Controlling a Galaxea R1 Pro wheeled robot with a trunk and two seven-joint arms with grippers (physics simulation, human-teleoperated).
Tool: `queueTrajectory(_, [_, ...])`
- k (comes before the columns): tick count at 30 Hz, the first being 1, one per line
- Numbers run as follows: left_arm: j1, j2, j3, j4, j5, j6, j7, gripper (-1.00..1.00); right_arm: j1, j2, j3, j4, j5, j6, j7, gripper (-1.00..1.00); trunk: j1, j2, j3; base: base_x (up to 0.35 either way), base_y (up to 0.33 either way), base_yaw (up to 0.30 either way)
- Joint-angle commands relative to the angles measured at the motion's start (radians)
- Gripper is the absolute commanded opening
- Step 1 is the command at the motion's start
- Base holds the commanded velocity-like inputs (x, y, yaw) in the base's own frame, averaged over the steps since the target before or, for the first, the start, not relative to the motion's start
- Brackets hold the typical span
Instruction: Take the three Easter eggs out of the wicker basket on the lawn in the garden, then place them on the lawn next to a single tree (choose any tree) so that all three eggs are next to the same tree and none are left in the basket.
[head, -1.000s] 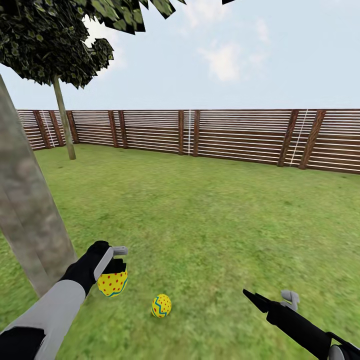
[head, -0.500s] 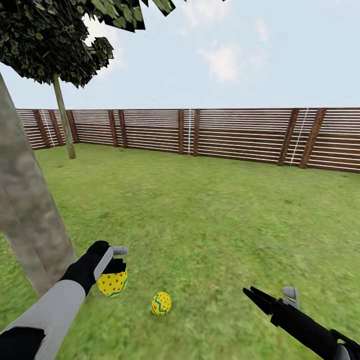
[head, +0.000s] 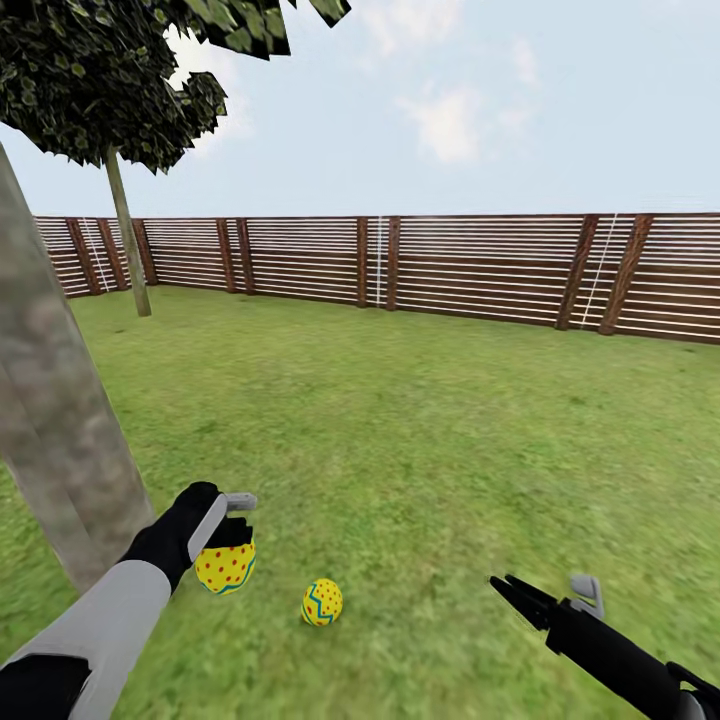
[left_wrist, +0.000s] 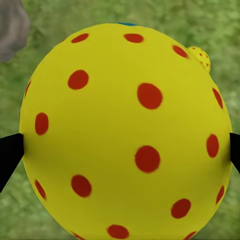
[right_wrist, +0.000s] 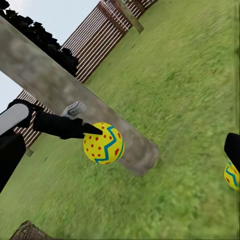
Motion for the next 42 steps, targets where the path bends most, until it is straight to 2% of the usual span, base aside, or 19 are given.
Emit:
queueTrajectory(1, [-0.001,0.001,-0.007,-0.001,0.010,0.003,0.008,-1.00,-0.001,0.000,-0.011,0.000,-0.004,0.008,0.001,1.00,0.004,-0.008,-0.004,0.000,0.000,0.000])
queueTrajectory(4, [-0.001,0.002,-0.007,-0.001,0.011,0.003,0.007,-1.00,-0.001,-0.001,-0.027,0.002,-0.004,0.010,0.002,1.00,0.015,-0.029,-0.014,0.000,0.000,0.000])
queueTrajectory(12, [-0.001,0.002,-0.007,-0.001,0.010,0.003,0.007,-1.00,-0.001,-0.001,-0.032,0.004,-0.004,0.008,0.002,1.00,0.046,-0.085,-0.039,0.000,0.000,0.000])
queueTrajectory(15, [-0.001,0.002,-0.007,-0.001,0.009,0.003,0.007,-1.00,-0.001,-0.002,-0.062,0.005,-0.006,0.010,0.004,1.00,0.058,-0.106,-0.048,0.000,0.000,0.000])
queueTrajectory(18, [-0.001,0.001,-0.007,-0.001,0.010,0.003,0.007,-1.00,-0.001,-0.001,-0.069,0.005,-0.004,0.009,0.004,1.00,0.069,-0.127,-0.058,0.000,0.000,0.000])
queueTrajectory(42, [-0.001,0.001,-0.007,-0.001,0.009,-0.011,0.007,-1.00,-0.002,0.000,-0.068,0.005,0.000,0.002,-0.001,1.00,0.161,-0.295,-0.133,0.000,0.000,0.000])
